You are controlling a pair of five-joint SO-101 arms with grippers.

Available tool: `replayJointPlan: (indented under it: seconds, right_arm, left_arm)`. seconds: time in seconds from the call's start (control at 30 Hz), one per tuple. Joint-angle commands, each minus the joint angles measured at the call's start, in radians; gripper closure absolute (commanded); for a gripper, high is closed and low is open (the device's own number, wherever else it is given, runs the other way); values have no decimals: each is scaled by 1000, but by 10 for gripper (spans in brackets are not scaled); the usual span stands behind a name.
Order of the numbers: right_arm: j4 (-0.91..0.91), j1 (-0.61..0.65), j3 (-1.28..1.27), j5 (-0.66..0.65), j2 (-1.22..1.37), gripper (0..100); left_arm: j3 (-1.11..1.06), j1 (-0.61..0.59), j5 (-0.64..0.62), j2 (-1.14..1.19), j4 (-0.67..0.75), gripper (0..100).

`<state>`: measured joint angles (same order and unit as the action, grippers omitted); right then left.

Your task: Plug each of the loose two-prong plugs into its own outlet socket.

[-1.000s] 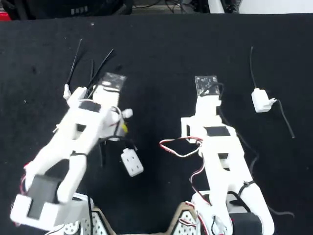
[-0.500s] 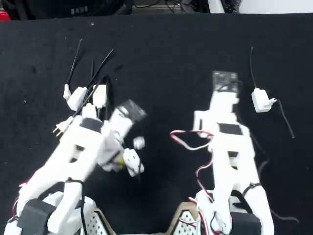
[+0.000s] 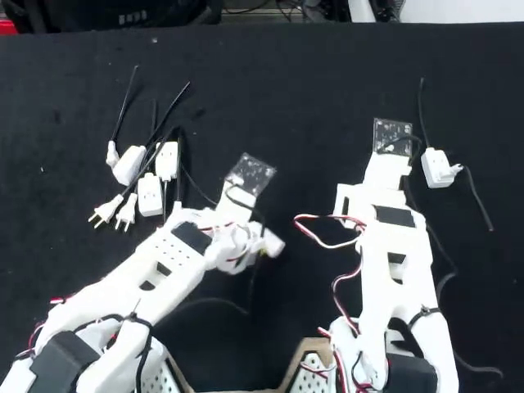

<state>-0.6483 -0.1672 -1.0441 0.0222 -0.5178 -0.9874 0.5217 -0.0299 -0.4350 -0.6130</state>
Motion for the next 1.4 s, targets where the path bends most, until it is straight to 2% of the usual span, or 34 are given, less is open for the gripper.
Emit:
replayJointPlan:
  seconds: [0.0, 0.07, 0.17, 0.3, 0.4, 0.57, 0.73, 0.97, 1.03, 1.13, 1.37]
  right_arm:
    - [-6, -17, 53, 8, -28, 717]
    - [-8, -17, 51, 8, -28, 717]
    - [-8, -15, 51, 8, -28, 717]
    - [-6, -15, 51, 8, -28, 717]
    - [-6, -15, 51, 8, -28, 717]
    - [-6, -15, 51, 8, -28, 717]
    - [-6, -15, 51, 6, -28, 717]
    - [-6, -20, 56, 9, -28, 717]
    - [-8, -21, 58, 9, -28, 717]
    - [-8, -34, 59, 9, -28, 717]
    - [-6, -77, 67, 9, -28, 717]
  left_arm:
    - [50, 13, -29, 69, 54, 771]
    - [77, 16, -26, 138, 20, 771]
    - [162, 4, 2, 204, -115, 773]
    - [295, 4, 78, 212, -315, 776]
    - [423, -18, 74, 212, -413, 777]
    - [532, -45, 72, 212, -428, 777]
    - [512, -45, 81, 216, -445, 775]
    - [469, -39, 219, 212, -591, 777]
    - [441, -22, 221, 212, -582, 777]
    - [358, 22, 196, 212, -470, 777]
    - [225, 53, -60, 222, -66, 773]
